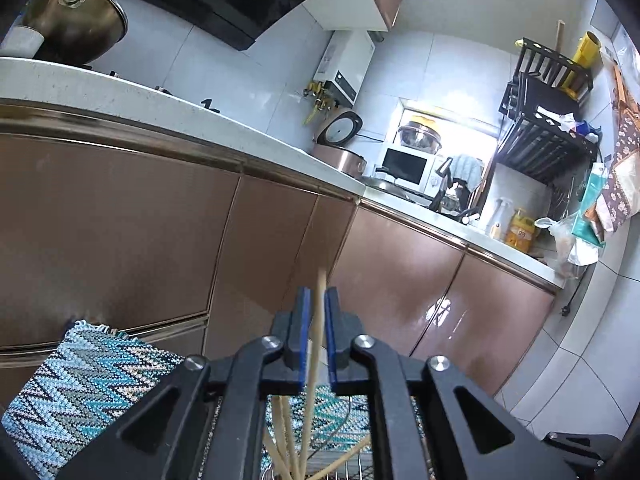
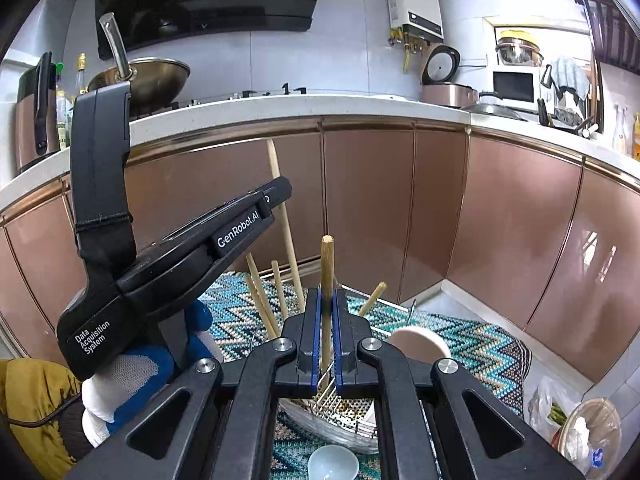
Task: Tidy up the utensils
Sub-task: 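Open both tools to drop the chopsticks into the holder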
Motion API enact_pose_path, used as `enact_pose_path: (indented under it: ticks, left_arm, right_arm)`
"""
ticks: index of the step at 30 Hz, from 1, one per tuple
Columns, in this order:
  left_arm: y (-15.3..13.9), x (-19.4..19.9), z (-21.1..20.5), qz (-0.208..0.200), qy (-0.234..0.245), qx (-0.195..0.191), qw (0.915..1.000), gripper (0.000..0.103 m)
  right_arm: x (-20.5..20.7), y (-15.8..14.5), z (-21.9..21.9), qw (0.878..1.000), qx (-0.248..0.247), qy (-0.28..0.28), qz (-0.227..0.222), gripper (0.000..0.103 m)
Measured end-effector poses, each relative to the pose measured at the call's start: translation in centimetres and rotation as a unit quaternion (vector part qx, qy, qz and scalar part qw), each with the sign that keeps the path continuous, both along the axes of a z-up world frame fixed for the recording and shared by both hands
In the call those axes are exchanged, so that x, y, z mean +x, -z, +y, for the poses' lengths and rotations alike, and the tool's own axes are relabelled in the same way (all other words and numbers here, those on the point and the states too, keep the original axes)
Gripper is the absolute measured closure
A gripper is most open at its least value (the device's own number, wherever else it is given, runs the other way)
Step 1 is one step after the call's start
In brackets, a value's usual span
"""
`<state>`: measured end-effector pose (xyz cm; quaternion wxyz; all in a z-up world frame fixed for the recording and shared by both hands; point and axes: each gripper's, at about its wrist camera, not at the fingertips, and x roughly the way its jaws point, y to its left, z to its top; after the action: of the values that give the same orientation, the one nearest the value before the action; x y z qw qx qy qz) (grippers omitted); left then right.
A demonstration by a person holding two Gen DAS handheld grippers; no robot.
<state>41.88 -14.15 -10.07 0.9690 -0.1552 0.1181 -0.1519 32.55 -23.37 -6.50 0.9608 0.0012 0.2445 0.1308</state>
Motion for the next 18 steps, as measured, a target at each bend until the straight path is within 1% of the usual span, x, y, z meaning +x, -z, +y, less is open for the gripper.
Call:
enact_pose_path:
  ticks: [1, 2, 4, 6, 11, 13, 15, 18]
  left_arm:
    - [-0.2, -0.3, 0.1, -0.001, 0.002, 0.001, 1.0000, 0.083]
    - [-0.5, -0.7, 0.2, -0.002, 0.004, 0.002, 1.0000, 0.080]
    - [-1.3, -1.8, 0.8, -0.007, 0.006, 0.004, 1.0000, 0.076]
    - [-2.2, -2.9, 1.3, -0.012, 0.004, 0.007, 0.9999, 0.073]
    - [-4.8, -6.5, 3.2, -0.024, -0.007, 0.017, 0.9995, 0.064]
    - [-5.9, -8.1, 3.9, -0.030, -0.016, 0.024, 0.9991, 0.056]
    - [-7.0, -9.9, 4.8, -0.035, -0.017, 0.024, 0.9989, 0.054]
    - [-8.5, -12.5, 6.1, -0.042, -0.021, 0.024, 0.9986, 0.052]
  right_arm:
    - [-0.2, -0.1, 0.1, 1.000, 0.001, 0.000, 0.000, 0.098]
    - [-0.5, -0.2, 0.1, 1.000, 0.001, 0.003, -0.001, 0.097]
    - [-0.6, -0.6, 0.0, 1.000, 0.004, 0.006, -0.002, 0.094]
    - [-1.2, -1.0, -0.1, 1.000, 0.009, 0.011, -0.006, 0.087]
    - [-3.5, -2.5, -0.3, 0.999, 0.020, 0.021, -0.022, 0.079]
    - [-4.8, -3.3, -0.4, 0.999, 0.023, 0.026, -0.031, 0.075]
    - [-6.3, -4.1, -0.6, 0.998, 0.029, 0.033, -0.040, 0.066]
    - [-8.4, -5.2, -0.7, 0.997, 0.035, 0.041, -0.050, 0.063]
